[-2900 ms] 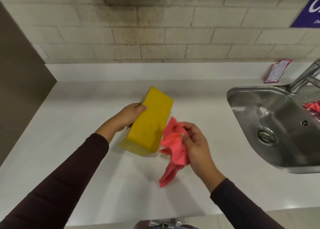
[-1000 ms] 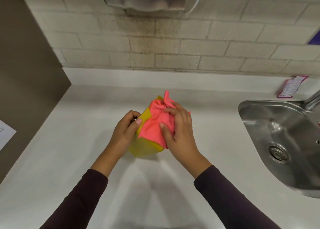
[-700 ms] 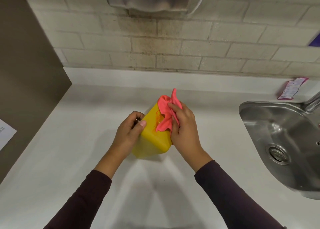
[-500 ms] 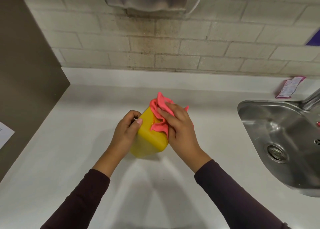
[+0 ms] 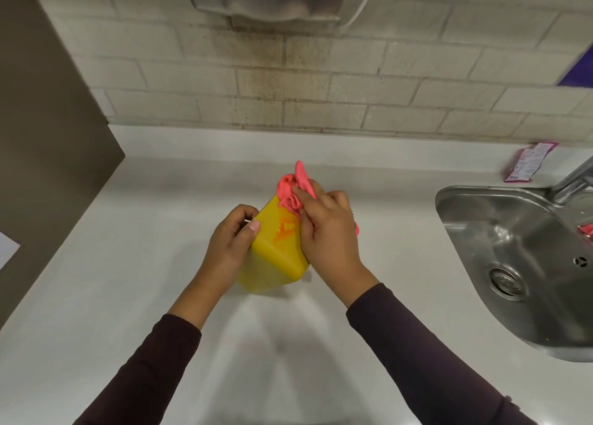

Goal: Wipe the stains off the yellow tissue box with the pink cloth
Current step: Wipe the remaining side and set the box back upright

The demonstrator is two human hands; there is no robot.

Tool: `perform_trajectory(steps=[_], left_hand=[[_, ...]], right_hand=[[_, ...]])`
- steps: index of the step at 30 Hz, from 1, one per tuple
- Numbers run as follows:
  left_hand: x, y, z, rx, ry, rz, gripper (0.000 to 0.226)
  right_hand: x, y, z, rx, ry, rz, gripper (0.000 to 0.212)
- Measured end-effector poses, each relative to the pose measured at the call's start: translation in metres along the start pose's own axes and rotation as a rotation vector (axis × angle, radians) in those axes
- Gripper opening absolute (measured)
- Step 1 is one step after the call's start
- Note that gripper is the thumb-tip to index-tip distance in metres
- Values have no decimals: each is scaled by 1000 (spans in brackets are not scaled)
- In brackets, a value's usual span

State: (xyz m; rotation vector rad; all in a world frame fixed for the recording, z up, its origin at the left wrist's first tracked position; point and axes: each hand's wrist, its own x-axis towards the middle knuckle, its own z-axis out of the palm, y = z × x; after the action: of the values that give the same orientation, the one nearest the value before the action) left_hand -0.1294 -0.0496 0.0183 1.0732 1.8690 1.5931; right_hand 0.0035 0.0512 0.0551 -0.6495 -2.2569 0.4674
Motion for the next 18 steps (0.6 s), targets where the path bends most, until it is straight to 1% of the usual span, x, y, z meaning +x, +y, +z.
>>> perform_trajectory(steps=[5, 8, 12, 14, 18], left_hand=[[3, 2, -3, -55, -15, 1, 39], [2, 1, -3, -44, -38, 13, 37], [2, 0, -2, -6, -45, 13, 32], [2, -1, -2, -3, -38, 16, 32], [4, 1, -4, -73, -19, 2, 35]], right_hand=[[-15, -1, -6, 28, -125, -147, 45], [-20, 11, -15, 80, -112, -71, 56], [-10, 13, -11, 17, -48, 41, 51], [-3, 4, -7, 4, -40, 64, 47], [-5, -13, -2, 15, -104, -58, 44]])
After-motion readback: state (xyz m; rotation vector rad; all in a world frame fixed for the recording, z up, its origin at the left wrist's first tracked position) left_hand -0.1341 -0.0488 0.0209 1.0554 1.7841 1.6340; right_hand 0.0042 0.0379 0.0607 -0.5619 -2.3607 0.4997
